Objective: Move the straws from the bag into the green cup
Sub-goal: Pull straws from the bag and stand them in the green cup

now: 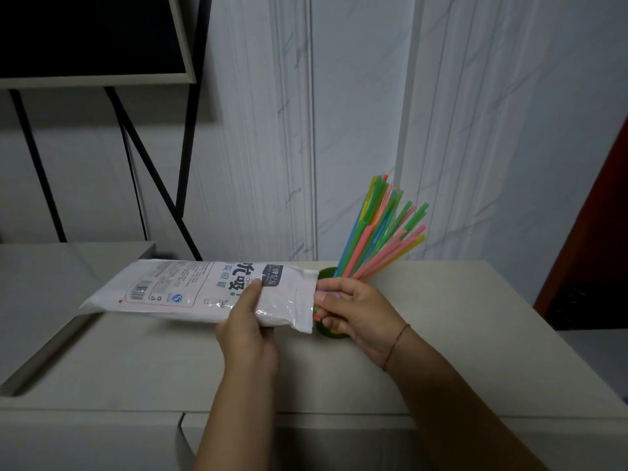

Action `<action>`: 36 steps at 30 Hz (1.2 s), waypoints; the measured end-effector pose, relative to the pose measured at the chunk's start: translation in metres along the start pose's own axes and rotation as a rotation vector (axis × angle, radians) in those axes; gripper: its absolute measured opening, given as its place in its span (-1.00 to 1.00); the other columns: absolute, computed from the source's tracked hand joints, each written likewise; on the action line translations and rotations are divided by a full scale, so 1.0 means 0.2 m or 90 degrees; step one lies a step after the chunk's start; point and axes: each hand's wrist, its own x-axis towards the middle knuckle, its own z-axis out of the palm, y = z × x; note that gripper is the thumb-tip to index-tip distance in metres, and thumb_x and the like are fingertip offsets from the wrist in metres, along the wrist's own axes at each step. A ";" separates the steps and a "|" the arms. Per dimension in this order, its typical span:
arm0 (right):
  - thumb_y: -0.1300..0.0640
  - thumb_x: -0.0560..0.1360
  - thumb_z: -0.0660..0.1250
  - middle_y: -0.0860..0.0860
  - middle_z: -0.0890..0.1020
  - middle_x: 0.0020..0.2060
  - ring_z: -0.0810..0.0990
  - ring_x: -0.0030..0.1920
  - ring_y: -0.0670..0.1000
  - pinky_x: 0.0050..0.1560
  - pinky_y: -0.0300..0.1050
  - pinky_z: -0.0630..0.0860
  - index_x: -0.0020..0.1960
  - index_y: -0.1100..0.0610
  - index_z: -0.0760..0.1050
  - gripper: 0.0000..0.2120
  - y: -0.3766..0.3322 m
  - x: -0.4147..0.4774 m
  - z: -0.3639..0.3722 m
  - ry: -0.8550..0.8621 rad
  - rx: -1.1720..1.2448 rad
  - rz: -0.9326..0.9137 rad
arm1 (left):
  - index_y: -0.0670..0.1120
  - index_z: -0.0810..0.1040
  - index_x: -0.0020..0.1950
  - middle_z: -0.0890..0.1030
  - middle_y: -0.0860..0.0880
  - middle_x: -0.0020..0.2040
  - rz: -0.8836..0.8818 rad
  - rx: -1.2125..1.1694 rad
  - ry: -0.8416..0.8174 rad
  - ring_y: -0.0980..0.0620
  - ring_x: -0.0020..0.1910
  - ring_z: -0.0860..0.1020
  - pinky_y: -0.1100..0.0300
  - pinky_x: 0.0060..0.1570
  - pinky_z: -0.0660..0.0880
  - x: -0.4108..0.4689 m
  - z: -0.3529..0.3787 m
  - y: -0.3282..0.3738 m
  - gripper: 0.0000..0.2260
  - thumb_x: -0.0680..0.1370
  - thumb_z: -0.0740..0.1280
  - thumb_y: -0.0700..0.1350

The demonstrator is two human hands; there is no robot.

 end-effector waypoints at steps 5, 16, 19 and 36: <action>0.39 0.41 0.38 0.06 0.62 -0.26 0.55 -0.42 -0.12 -0.43 -0.33 0.46 -0.03 0.15 0.59 -0.78 -0.01 -0.01 -0.02 -0.018 -0.076 -0.043 | -0.17 0.48 0.34 0.61 -0.14 0.22 -0.059 -0.036 -0.004 -0.07 0.18 0.60 0.00 0.19 0.52 0.01 0.00 -0.01 -0.59 0.48 0.36 -0.31; 0.33 0.45 0.34 -0.01 0.62 -0.35 0.50 -0.47 -0.14 -0.50 -0.32 0.40 -0.06 0.03 0.59 -0.79 -0.01 0.00 -0.03 0.024 -0.140 -0.072 | -0.16 0.47 0.34 0.62 -0.14 0.20 -0.072 -0.044 -0.002 -0.05 0.11 0.62 -0.02 0.21 0.51 0.01 0.00 -0.01 -0.58 0.48 0.35 -0.32; 0.29 0.43 0.39 0.02 0.63 -0.34 0.54 -0.45 -0.11 -0.49 -0.31 0.43 -0.02 0.07 0.59 -0.82 0.00 -0.01 -0.02 0.023 -0.132 -0.068 | -0.18 0.48 0.33 0.61 -0.15 0.23 -0.069 -0.031 -0.004 -0.10 0.20 0.59 -0.07 0.26 0.48 0.02 0.01 -0.02 -0.60 0.48 0.35 -0.32; 0.33 0.49 0.31 0.11 0.58 -0.35 0.55 -0.47 -0.13 -0.45 -0.31 0.52 -0.06 0.20 0.58 -0.89 -0.04 0.00 -0.09 0.052 -0.066 -0.027 | -0.11 0.42 0.28 0.59 -0.14 0.23 -0.064 -0.070 -0.001 -0.08 0.15 0.61 -0.06 0.21 0.51 0.03 0.00 -0.02 -0.60 0.49 0.34 -0.37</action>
